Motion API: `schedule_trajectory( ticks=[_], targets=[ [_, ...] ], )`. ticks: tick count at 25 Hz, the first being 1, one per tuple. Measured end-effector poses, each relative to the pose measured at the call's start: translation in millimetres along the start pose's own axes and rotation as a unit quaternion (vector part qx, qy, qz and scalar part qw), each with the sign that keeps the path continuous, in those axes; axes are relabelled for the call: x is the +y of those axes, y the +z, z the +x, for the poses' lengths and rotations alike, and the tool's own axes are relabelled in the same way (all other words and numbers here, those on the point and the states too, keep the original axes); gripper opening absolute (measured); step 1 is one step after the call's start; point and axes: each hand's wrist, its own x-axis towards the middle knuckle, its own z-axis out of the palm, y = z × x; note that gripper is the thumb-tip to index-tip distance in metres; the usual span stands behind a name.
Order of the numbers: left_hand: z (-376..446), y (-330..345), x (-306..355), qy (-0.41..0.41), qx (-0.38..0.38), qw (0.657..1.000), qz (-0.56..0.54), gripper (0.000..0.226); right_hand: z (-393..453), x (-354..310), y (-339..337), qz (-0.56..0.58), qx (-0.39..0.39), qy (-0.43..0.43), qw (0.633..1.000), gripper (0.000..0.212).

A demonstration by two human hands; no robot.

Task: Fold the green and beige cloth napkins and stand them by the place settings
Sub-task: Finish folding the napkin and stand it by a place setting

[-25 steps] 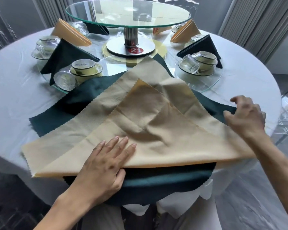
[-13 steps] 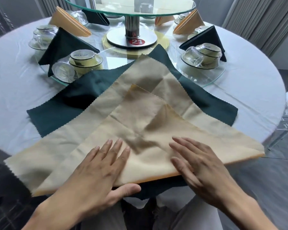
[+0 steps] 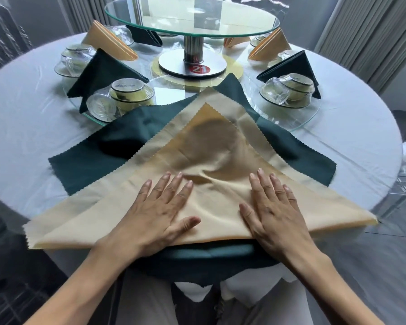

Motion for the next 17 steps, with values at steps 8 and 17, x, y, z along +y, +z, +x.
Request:
schedule_trajectory(
  ticks=[8, 17],
  targets=[
    [31, -5, -14, -0.005, 0.004, 1.0, 0.004, 0.091, 47, -32, -12, 0.079, 0.168, -0.058, 0.981, 0.057],
    [25, -11, -10, 0.0, 0.074, 0.997, -0.003, 0.089, 137, -26, -53, 0.214, 0.205, 0.028, 0.955, 0.025]
  ],
)
